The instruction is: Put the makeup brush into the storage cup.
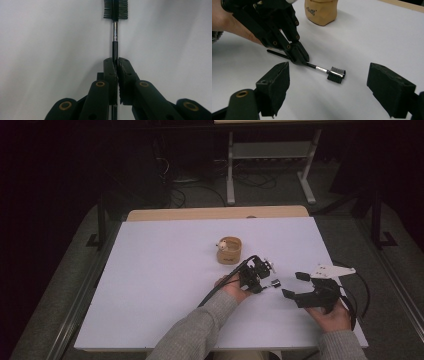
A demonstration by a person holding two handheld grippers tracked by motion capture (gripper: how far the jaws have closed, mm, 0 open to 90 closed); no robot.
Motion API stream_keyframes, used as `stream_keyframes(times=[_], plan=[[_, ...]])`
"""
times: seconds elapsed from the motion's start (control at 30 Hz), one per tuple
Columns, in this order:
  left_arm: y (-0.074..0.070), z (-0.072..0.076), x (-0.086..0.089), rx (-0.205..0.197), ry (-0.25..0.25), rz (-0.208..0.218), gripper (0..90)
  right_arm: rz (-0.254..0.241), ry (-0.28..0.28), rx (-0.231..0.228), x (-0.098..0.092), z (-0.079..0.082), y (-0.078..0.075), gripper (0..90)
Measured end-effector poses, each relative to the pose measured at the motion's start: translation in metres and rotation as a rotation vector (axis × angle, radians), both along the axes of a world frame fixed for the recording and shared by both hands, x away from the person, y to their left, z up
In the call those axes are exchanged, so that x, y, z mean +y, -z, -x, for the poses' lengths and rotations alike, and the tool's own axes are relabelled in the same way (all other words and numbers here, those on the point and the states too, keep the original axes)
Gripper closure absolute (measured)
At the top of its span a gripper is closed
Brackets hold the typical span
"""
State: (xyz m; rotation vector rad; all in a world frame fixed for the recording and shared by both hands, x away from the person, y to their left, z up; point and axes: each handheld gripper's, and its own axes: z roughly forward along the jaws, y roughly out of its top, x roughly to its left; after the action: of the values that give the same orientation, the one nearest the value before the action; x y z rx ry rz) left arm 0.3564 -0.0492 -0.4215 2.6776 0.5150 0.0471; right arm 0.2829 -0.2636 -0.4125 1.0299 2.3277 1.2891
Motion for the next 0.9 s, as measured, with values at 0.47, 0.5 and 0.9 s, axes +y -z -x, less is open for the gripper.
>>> stream_keyframes(times=[0.47,0.5,0.9], plan=[[-0.033,0.006,0.065,0.001,-0.058,0.238,85.8,-0.047,-0.046,0.021,0.015,0.003,-0.002,19.9],[-0.037,0.009,0.077,-0.010,-0.055,0.262,85.8,-0.057,-0.067,0.022,0.022,0.004,-0.004,21.3],[-0.049,0.030,0.155,-0.045,-0.134,0.433,85.7,-0.143,-0.179,0.074,0.065,0.005,-0.012,25.0]])
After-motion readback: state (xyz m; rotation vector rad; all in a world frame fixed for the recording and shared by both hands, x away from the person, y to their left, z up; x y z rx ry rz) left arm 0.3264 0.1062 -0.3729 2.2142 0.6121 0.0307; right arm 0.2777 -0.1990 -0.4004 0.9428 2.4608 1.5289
